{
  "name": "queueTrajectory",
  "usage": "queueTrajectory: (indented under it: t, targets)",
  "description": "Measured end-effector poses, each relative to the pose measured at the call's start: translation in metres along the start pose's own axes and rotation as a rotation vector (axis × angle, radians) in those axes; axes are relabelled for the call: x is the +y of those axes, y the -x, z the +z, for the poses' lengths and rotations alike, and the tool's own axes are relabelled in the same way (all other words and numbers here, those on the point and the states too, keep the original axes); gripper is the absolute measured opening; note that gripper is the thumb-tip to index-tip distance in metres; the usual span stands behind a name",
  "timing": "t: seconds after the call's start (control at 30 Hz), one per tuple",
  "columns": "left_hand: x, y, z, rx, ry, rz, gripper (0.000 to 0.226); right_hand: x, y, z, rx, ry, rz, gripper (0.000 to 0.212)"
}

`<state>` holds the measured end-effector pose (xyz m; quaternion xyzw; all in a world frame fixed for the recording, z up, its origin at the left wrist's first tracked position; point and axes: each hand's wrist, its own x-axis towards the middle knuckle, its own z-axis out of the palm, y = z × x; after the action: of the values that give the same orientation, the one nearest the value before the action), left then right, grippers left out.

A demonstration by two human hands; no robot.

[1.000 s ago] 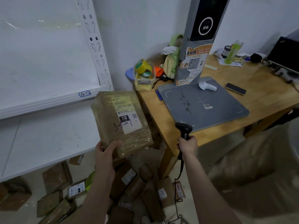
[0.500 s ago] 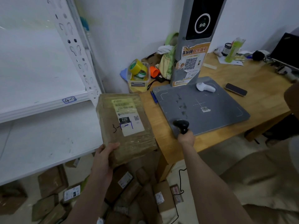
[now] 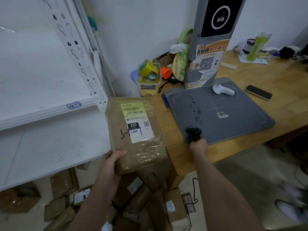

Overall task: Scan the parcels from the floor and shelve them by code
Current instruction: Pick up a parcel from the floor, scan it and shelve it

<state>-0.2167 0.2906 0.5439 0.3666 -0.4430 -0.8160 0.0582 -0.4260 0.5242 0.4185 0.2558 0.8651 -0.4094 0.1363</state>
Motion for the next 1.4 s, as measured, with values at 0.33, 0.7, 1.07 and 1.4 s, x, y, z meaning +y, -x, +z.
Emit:
queueTrajectory:
  t: [0.33,0.7,1.07,1.4]
  targets:
    - [-0.002,-0.002,0.004,0.035,-0.007,0.004,0.078,-0.001,0.004,-0.008,0.031,0.013,-0.015,0.026]
    - [0.003,0.007,-0.013,0.061,0.067,-0.009,0.07,-0.017,0.061,0.001,0.262,-0.103,-0.055,0.055]
    - [0.011,0.037,-0.084,0.18,0.158,0.034,0.078,-0.048,0.191,0.055,-0.124,-0.49,-0.319,0.029]
    - [0.036,0.113,-0.227,0.311,0.291,0.139,0.078,-0.052,0.351,0.117,-0.83,-0.442,-0.252,0.025]
